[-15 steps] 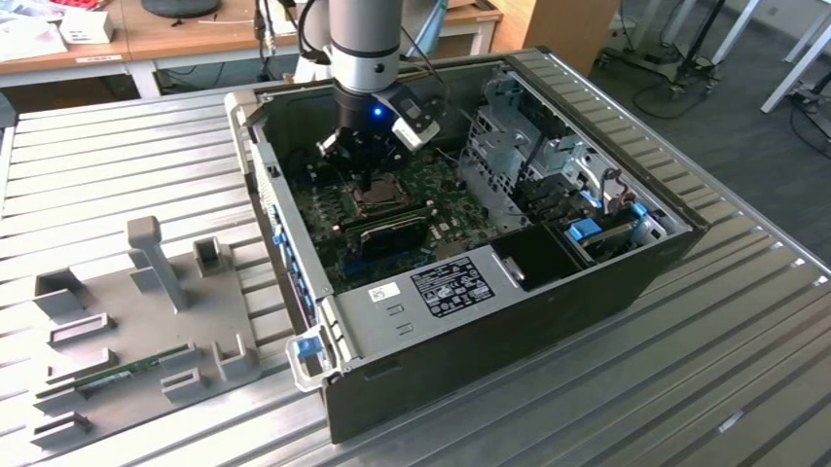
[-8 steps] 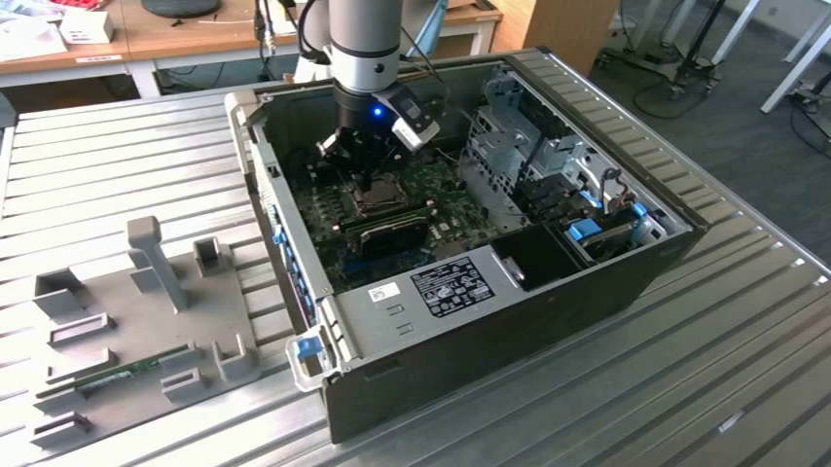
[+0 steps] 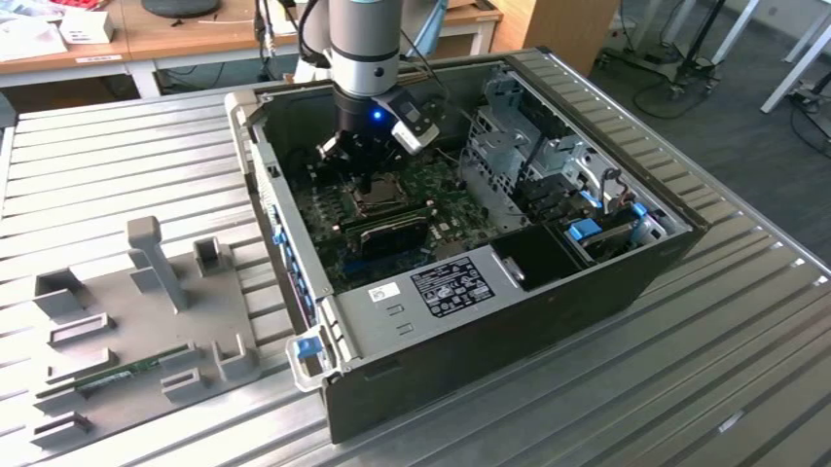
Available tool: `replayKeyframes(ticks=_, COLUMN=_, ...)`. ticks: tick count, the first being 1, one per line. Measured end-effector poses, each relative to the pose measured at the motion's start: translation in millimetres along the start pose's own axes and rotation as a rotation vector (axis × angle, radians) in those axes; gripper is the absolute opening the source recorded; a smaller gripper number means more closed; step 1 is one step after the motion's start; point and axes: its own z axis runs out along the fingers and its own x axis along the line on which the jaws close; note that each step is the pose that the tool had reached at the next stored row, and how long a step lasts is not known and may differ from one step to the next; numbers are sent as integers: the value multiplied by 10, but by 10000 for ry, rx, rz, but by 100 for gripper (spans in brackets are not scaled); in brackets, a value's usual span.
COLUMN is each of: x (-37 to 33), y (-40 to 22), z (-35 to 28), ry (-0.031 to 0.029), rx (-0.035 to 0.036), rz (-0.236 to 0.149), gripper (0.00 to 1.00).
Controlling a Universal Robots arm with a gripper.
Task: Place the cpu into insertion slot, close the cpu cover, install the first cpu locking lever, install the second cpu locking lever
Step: 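Close the cpu cover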
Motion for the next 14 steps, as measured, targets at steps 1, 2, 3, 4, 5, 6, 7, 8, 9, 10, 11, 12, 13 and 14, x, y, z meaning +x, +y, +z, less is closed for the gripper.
replayKeyframes(ticks=1, x=1, y=0, z=0, ry=1, rx=3, rz=0, gripper=11)
replayKeyframes(ticks=2, x=3, y=0, z=4, ry=-2, rx=0, rz=1, gripper=11)
replayKeyframes(ticks=3, x=7, y=1, z=9, ry=-4, rx=-1, rz=2, gripper=11)
replayKeyframes(ticks=4, x=11, y=1, z=17, ry=-3, rx=-1, rz=0, gripper=11)
replayKeyframes(ticks=5, x=13, y=0, z=27, ry=-3, rx=1, rz=0, gripper=11)
replayKeyframes(ticks=6, x=15, y=-1, z=38, ry=-1, rx=2, rz=-2, gripper=11)
replayKeyframes(ticks=7, x=15, y=-1, z=48, ry=-2, rx=2, rz=0, gripper=11)
replayKeyframes(ticks=8, x=16, y=-1, z=54, ry=-2, rx=3, rz=7, gripper=11)
replayKeyframes(ticks=9, x=16, y=-1, z=58, ry=-2, rx=4, rz=15, gripper=11)
replayKeyframes(ticks=10, x=17, y=-2, z=58, ry=-1, rx=5, rz=17, gripper=11)
replayKeyframes(ticks=11, x=17, y=-2, z=58, ry=0, rx=6, rz=17, gripper=11)
replayKeyframes(ticks=12, x=17, y=-2, z=59, ry=0, rx=6, rz=18, gripper=11)
replayKeyframes(ticks=13, x=16, y=-1, z=60, ry=-2, rx=4, rz=18, gripper=11)
replayKeyframes(ticks=14, x=17, y=-1, z=60, ry=-2, rx=4, rz=18, gripper=11)
